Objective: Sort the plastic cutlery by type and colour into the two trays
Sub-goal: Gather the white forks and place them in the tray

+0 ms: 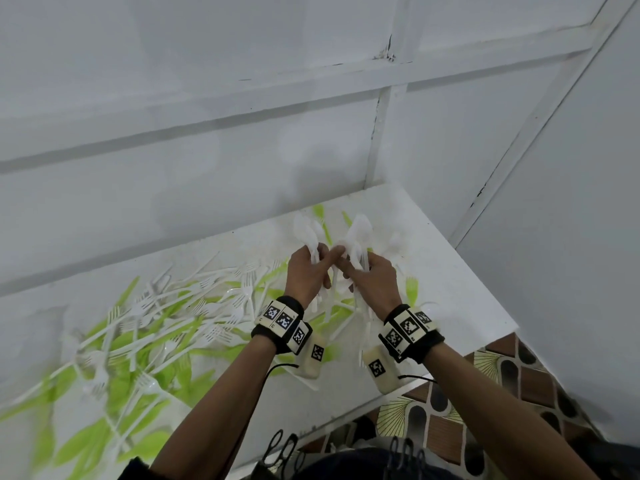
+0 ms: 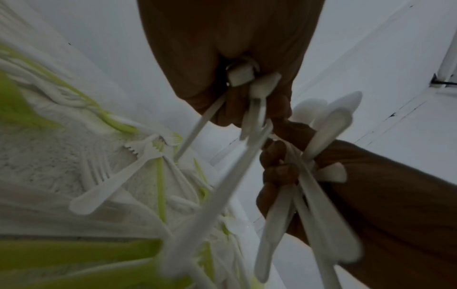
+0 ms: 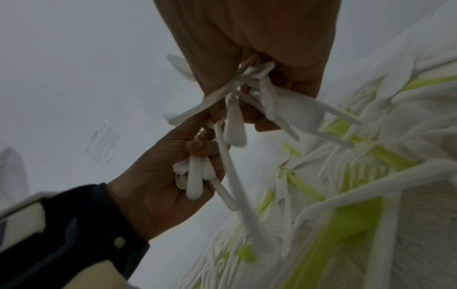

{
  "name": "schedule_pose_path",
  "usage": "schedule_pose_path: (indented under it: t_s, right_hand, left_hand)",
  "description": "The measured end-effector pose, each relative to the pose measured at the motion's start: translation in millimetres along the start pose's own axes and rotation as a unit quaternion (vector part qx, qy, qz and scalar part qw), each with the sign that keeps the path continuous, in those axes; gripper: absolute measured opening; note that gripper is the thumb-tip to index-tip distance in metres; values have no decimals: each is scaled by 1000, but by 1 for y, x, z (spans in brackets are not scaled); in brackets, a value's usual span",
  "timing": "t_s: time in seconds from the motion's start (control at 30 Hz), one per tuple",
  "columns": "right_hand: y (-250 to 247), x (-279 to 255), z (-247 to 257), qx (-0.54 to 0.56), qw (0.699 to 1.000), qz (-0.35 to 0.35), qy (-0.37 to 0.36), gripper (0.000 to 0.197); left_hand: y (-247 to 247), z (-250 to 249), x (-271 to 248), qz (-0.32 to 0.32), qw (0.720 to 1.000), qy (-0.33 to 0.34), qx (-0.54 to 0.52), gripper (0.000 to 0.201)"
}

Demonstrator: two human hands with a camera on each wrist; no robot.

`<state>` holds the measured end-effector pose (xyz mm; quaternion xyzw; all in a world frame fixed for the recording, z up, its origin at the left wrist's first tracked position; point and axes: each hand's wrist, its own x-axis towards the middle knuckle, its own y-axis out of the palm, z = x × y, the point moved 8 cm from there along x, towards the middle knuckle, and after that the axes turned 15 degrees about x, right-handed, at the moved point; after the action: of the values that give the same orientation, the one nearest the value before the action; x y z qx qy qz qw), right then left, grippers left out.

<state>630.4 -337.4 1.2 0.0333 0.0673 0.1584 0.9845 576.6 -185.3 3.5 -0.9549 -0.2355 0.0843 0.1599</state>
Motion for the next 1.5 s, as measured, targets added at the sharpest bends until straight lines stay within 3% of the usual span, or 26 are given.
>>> schedule_pose_path:
  t_s: [0.17, 0.3, 0.43, 0.53, 0.7, 0.83, 0.93, 1.0, 1.1, 1.27, 1.43, 1.5]
  right_hand:
    - [-8, 5, 4, 7, 1000, -13, 1, 29]
    - [-17, 12, 3, 103, 993, -49, 32, 24]
    - [-17, 15, 4, 103, 993, -11, 52, 22]
    - [-29, 21, 15, 99, 994, 11, 50, 23]
    - [-65, 22, 24, 74, 997, 17, 25, 25]
    - [-98, 15, 10, 53, 998, -10, 24, 24]
    - [-121, 6, -3, -7, 998, -50, 28, 33]
    - [-139, 0, -8, -26, 994, -100, 33, 35]
    - [-161, -7, -14, 8, 987, -155, 50, 29]
    - [-187, -23, -19, 66, 979, -185, 61, 34]
    - [-209, -37, -23, 83, 973, -211, 54, 33]
    - [-217, -43, -26, 86, 970, -221, 58, 31]
  left_hand:
    - [11, 3, -4, 67, 997, 9, 29, 54]
    - [22, 11, -4, 121, 987, 15, 104, 39]
    - [36, 23, -2, 166, 925, 68, 336, 29]
    - [32, 17, 3, 131, 875, 92, 457, 33]
    - [28, 7, 8, 77, 867, 101, 483, 41]
    - [45, 18, 5, 121, 860, 101, 485, 29]
    - [63, 19, 1, 161, 881, 112, 431, 27]
    - [75, 19, 2, 185, 895, 104, 391, 34]
    - [92, 19, 6, 195, 898, 110, 378, 66]
    - [138, 3, -9, 216, 846, 157, 461, 44]
    - [187, 3, -22, 253, 791, 181, 526, 46]
    - [195, 4, -21, 249, 782, 184, 541, 44]
